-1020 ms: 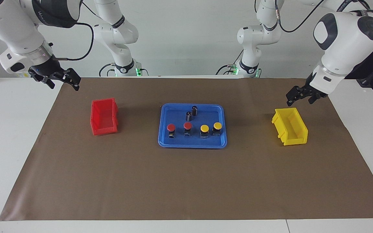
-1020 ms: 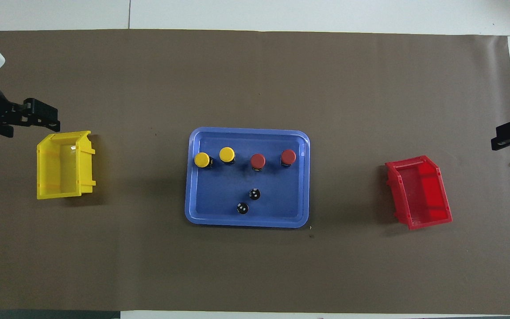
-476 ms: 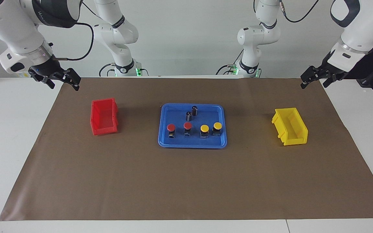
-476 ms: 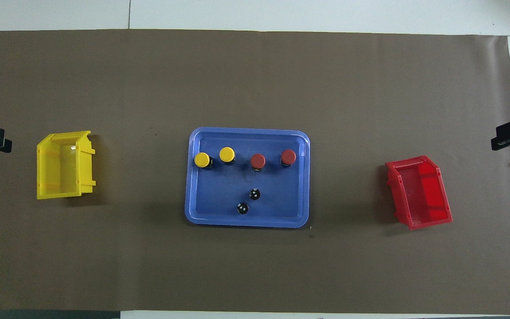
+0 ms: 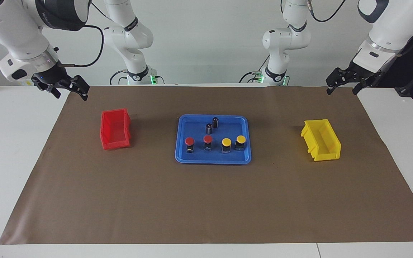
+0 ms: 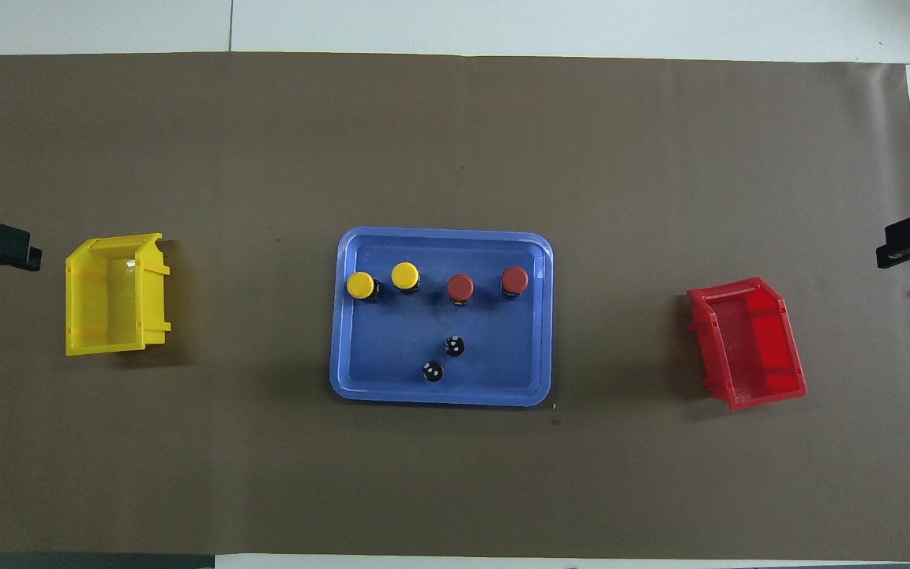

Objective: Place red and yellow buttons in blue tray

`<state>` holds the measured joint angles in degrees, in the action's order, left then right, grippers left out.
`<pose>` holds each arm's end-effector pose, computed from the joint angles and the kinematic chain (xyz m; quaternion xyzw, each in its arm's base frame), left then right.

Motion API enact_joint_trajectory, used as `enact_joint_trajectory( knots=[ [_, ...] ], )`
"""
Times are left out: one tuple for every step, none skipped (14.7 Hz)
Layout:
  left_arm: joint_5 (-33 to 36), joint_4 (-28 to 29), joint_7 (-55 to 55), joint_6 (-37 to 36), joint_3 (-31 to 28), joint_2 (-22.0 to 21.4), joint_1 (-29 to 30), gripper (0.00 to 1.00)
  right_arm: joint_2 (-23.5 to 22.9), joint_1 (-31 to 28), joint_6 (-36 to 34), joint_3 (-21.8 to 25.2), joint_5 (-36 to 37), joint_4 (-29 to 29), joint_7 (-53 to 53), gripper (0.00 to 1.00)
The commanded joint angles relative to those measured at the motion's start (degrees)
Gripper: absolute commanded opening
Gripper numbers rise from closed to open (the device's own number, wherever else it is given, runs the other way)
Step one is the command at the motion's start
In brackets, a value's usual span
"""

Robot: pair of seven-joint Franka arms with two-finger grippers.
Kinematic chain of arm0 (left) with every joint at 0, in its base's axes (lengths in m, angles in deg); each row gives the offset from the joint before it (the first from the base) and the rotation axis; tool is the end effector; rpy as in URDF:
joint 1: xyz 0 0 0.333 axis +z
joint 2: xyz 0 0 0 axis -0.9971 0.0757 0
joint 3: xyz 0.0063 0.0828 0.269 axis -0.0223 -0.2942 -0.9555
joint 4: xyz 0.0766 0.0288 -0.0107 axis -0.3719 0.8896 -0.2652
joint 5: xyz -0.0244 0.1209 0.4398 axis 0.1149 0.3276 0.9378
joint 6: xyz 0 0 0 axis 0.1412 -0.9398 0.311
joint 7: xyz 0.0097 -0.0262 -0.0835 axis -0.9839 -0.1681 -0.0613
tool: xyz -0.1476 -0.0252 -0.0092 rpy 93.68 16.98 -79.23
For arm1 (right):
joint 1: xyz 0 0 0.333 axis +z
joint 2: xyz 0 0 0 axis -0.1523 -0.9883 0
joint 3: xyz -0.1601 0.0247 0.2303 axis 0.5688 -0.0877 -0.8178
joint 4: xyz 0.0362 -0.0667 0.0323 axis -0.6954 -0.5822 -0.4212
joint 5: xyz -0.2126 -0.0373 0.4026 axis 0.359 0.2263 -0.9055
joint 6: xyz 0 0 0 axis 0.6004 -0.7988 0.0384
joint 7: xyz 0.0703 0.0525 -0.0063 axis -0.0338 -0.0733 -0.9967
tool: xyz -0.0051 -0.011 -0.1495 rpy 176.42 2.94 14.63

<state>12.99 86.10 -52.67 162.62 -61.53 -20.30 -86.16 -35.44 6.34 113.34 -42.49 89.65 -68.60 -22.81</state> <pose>0.5932 -0.0337 0.5569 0.9986 -0.0452 -0.0265 0.0058 0.5990 -0.0773 0.5270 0.9965 -0.0554 -0.0619 0.0088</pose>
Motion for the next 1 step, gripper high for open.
enact_joint_trajectory(
  knots=[
    [-0.1, -0.1, 0.6, 0.6, -0.8, -0.2, -1.0, 1.00, 1.0, -0.1, 0.9, 0.0, -0.1, -1.3, -1.1, 1.00]
  ],
)
